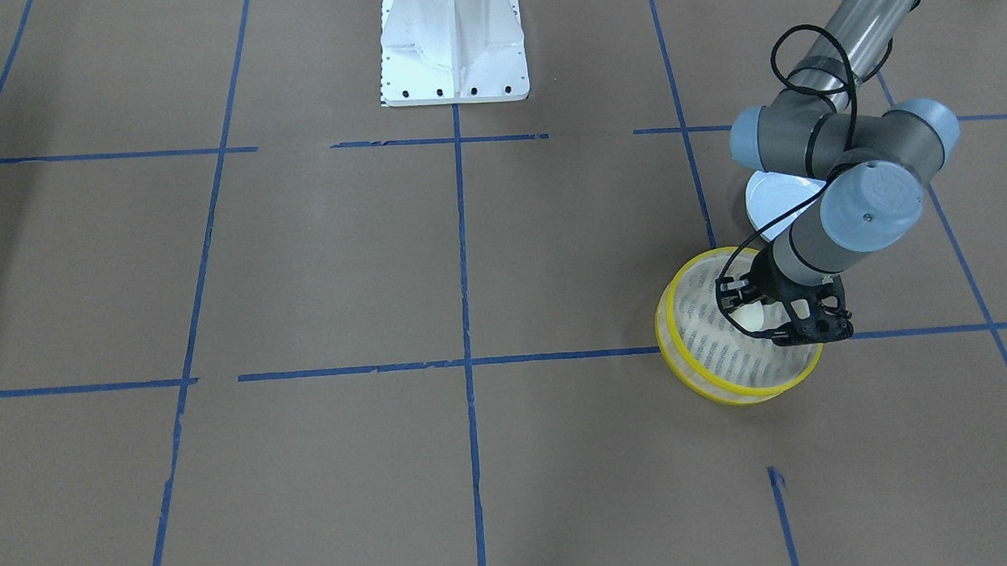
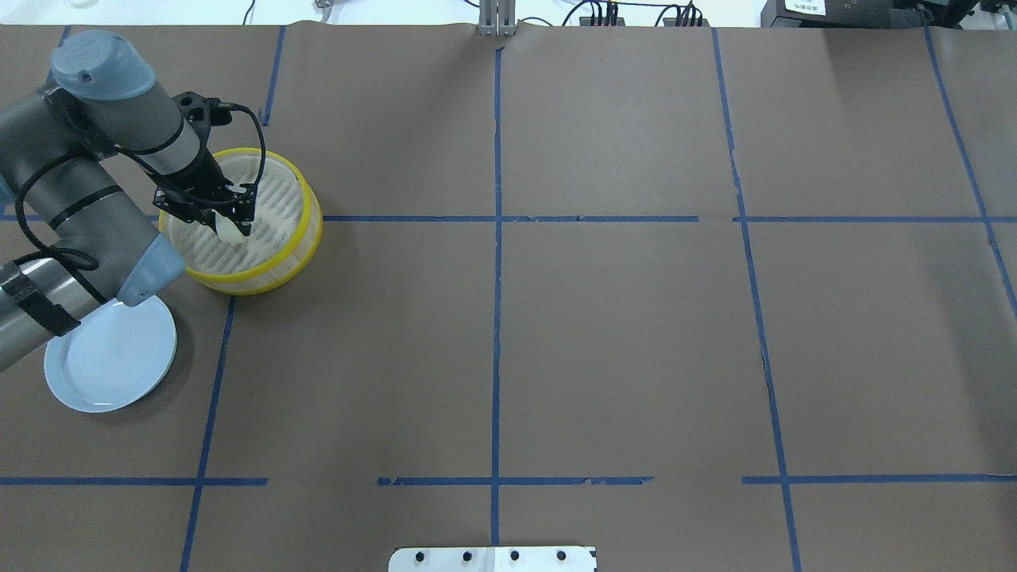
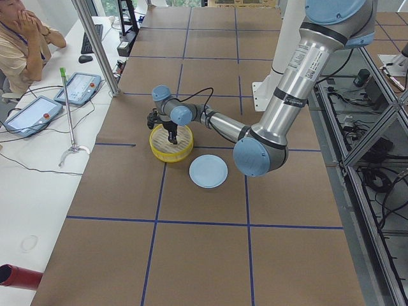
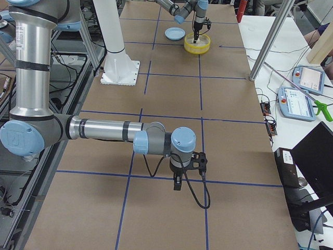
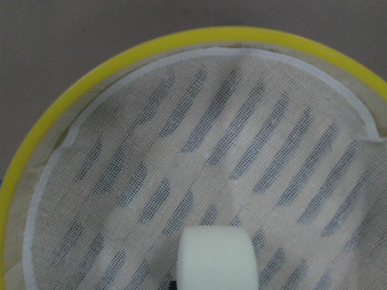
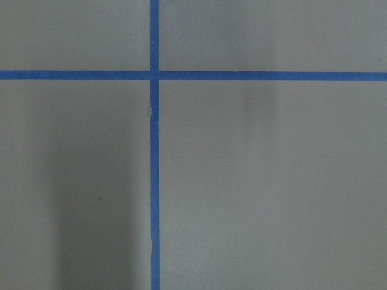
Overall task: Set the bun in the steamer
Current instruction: 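Lower the bun onto the steamer mesh and open the left gripper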
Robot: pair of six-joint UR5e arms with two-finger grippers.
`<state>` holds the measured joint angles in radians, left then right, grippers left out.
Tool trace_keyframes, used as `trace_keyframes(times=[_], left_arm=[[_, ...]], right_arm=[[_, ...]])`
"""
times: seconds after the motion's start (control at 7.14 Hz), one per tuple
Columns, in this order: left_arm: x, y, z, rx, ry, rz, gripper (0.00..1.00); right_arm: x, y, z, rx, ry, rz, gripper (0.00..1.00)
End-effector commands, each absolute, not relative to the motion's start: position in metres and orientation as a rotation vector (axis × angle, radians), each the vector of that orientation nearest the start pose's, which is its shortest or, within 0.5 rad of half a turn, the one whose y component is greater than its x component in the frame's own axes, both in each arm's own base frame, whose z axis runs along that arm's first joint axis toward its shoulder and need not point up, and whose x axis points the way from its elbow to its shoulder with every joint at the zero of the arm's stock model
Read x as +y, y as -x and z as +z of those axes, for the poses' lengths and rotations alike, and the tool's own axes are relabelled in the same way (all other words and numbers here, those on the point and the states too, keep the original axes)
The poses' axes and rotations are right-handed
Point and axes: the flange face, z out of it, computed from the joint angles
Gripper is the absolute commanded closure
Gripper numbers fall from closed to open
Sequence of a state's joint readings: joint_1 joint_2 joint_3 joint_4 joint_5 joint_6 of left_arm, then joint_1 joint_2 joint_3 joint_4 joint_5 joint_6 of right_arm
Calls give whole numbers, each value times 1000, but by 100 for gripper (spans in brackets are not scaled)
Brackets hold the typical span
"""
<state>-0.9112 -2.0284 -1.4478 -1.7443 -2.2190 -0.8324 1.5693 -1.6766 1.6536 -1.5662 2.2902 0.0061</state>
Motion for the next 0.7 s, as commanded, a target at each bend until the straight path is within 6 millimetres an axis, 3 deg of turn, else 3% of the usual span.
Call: trace_keyframes(times=[0.0,0.28,0.56], left_arm=[[-586,-363,435,799,69,0,57],[-584,-366,434,801,70,6,55],[-584,-366,435,801,68,11,42]], right_arm=[[-446,-67,671,-719,20,11,0],[-446,-67,671,-719,20,11,0],[-446,-67,671,-719,20,11,0]])
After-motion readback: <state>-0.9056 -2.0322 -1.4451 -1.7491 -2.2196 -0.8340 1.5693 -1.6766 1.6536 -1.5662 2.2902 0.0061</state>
